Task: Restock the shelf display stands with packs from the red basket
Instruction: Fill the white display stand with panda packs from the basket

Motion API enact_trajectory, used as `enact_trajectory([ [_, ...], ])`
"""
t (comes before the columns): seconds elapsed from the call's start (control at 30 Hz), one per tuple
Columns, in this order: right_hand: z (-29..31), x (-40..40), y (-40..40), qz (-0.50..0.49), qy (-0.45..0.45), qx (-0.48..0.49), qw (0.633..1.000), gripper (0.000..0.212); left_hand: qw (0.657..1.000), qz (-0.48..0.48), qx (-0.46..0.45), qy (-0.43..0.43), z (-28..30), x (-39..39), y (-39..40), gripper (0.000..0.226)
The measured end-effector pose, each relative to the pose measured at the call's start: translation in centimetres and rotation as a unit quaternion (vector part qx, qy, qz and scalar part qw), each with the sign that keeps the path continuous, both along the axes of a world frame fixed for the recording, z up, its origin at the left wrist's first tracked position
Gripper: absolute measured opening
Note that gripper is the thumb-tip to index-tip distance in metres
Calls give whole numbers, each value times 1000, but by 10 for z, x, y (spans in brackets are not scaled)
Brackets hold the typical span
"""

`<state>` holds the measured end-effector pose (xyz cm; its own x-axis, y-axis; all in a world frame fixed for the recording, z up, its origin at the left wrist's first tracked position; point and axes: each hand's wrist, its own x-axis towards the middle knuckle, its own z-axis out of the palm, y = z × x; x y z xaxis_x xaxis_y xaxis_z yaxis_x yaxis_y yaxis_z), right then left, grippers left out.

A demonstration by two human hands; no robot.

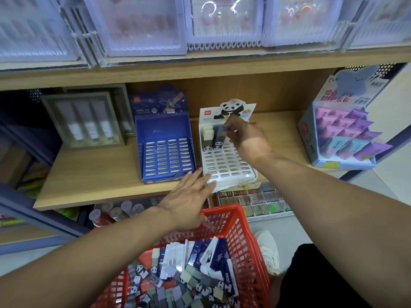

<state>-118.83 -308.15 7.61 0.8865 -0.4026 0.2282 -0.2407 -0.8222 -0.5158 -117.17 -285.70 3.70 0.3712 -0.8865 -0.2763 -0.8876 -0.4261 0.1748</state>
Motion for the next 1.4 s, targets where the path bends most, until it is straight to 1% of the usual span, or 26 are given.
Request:
enact_trajectory([
  [0.17,5,0,-2,3,17,-10,1000,16,1000,5,2,-12,1,0,2,95],
  [0.27,12,1,-2,5,28,-67,997,21,1000,10,5,-5,4,0,1,96],
  [0.37,16,7,4,-3,111,-149,983,26,1000,11,5,-3,3,0,2,97],
  [0.4,17,9,7,-12,140,-169,976,31,1000,10,7,-4,2,0,2,97],
  [0.5,22,10,15,-31,202,-190,960,63,1000,11,9,-3,0,1,4,99],
  [0.6,24,5,16,-30,238,-192,952,68,1000,11,5,-4,-3,1,5,99],
  [0.8,21,-3,25,-14,242,-201,949,70,1000,10,8,-2,-3,1,5,98],
  [0.97,23,0,35,-32,259,-217,941,75,1000,13,2,2,-3,3,6,98],
  [1.07,18,-7,41,-36,250,-220,942,79,1000,24,-9,9,-2,2,7,100],
  [1.13,16,-8,47,-29,227,-220,948,83,999,46,-26,4,0,1,8,104],
  [1.2,17,-3,51,-22,207,-224,952,91,995,90,-39,-2,0,1,9,110],
  [1.3,17,5,55,-12,225,-210,951,96,989,144,-7,13,-1,4,11,113],
  [1.4,10,6,55,-8,238,-189,953,95,988,151,25,18,-3,5,14,113],
])
